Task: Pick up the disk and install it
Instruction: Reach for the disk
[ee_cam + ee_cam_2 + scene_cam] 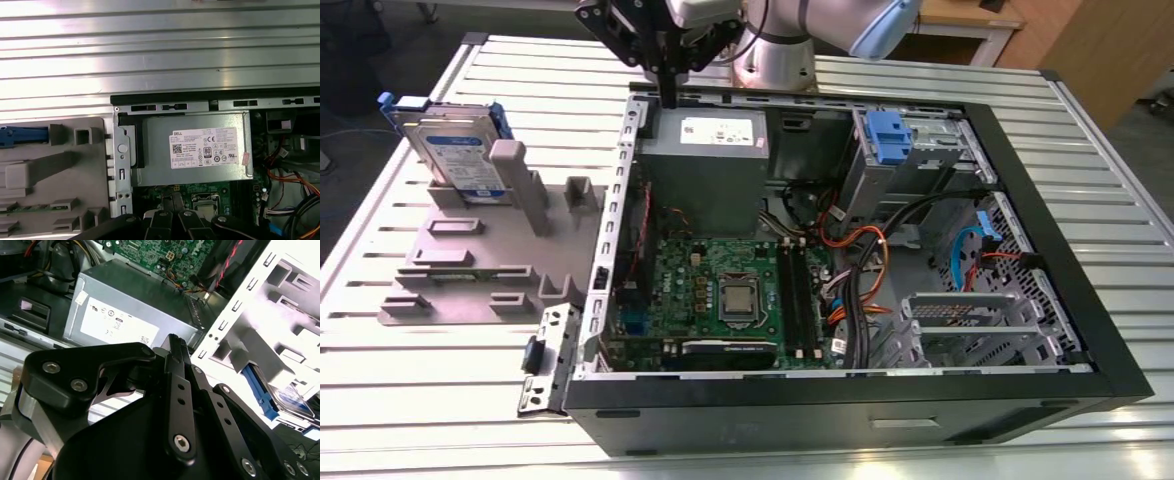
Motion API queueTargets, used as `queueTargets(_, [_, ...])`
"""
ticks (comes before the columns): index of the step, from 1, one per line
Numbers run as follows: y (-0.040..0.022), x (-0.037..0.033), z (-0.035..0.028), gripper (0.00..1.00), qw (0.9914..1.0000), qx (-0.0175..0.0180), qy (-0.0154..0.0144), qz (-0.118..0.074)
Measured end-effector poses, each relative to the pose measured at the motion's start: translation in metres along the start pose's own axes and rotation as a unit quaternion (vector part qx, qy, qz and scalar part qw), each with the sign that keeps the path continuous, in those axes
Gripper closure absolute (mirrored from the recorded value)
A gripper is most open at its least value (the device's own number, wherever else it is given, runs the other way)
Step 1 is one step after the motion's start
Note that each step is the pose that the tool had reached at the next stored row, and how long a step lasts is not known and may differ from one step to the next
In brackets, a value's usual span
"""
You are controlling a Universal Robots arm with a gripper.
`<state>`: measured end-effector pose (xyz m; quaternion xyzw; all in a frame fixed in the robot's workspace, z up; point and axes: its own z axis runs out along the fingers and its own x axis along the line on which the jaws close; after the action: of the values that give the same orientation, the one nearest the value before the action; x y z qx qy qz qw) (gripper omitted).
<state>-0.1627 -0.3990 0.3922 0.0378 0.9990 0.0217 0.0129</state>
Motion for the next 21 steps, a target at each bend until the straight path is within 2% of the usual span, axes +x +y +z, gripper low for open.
queueTargets(9, [-0.0002,0.0114,0.0002,0.89,1.0,0.0002,0.0025,0.0])
queueTargets(15, [0.0002,0.0152,0.0003,0.89,0.99999,0.0004,0.0052,0.0])
queueTargets(21, [-0.0001,0.0194,0.0009,0.89,0.99998,0.0005,0.0066,0.0])
